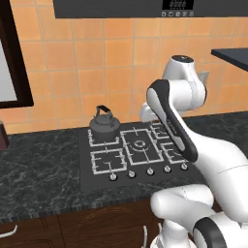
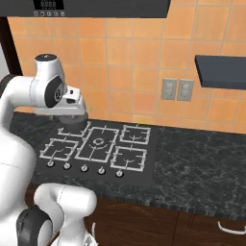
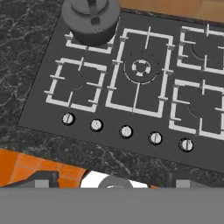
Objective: Turn off the rear left burner of the stove.
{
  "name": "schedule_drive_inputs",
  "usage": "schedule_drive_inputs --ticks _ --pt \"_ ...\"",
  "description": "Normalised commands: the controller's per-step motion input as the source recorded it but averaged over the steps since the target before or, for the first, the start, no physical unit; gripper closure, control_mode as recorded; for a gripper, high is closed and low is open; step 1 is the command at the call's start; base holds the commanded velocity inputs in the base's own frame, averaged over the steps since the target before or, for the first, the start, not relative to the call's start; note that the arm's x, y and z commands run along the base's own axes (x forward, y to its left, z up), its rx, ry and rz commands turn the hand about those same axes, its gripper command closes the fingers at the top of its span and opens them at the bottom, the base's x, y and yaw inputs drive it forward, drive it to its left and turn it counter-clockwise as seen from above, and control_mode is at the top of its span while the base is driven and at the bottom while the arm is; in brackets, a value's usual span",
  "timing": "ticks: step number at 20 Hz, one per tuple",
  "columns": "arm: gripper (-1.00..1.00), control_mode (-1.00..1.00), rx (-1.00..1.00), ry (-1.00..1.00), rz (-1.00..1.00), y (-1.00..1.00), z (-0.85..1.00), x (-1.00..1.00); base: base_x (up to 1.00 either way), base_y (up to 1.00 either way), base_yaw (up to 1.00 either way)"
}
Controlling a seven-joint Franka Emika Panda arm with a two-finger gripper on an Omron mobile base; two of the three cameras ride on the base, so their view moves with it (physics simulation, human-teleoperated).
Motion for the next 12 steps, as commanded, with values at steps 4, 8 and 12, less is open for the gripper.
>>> schedule_drive_inputs --ticks 4,8,12 --pt "-1.00 -1.00 0.00 0.01 0.18 0.68 -0.49 -0.36 0.00 0.00 0.00" --pt "-1.00 -1.00 -0.04 0.06 0.19 0.29 -0.77 -0.02 0.00 0.00 0.00" --pt "-1.00 -1.00 -0.08 0.01 0.11 0.00 -0.72 0.08 0.00 0.00 0.00"
